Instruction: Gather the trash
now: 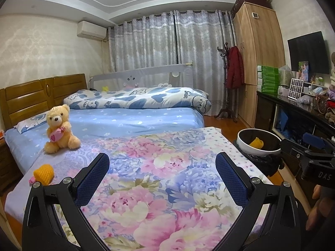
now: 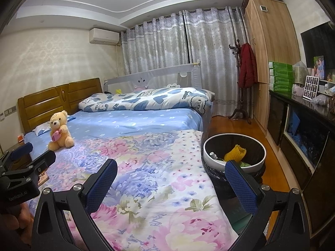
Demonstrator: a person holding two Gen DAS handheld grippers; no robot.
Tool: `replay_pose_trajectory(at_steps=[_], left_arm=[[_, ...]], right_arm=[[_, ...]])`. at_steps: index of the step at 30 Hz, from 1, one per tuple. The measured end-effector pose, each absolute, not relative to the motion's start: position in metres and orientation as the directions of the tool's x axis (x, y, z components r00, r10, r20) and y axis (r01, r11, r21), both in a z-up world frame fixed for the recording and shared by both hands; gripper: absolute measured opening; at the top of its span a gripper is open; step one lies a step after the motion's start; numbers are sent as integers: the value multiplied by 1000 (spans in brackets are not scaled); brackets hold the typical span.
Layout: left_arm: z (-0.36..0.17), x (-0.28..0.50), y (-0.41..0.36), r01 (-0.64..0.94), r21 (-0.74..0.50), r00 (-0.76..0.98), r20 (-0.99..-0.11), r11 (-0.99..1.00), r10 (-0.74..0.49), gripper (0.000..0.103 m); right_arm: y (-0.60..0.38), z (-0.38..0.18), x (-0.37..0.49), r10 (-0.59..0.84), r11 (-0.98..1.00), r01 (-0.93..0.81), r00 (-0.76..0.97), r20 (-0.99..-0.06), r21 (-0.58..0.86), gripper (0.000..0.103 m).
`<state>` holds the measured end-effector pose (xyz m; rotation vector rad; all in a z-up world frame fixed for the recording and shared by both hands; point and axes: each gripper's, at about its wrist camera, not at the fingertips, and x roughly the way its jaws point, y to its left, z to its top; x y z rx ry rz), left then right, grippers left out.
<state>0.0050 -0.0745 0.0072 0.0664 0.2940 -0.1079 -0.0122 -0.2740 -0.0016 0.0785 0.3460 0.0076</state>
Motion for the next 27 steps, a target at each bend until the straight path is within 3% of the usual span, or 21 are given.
replay_pose_trajectory(at_steps=[27], left_arm=[[4, 8, -77, 121, 50, 949, -300, 991, -101, 103]], right_arm=[[-265, -3, -12, 27, 997, -1, 941, -338, 77, 103]])
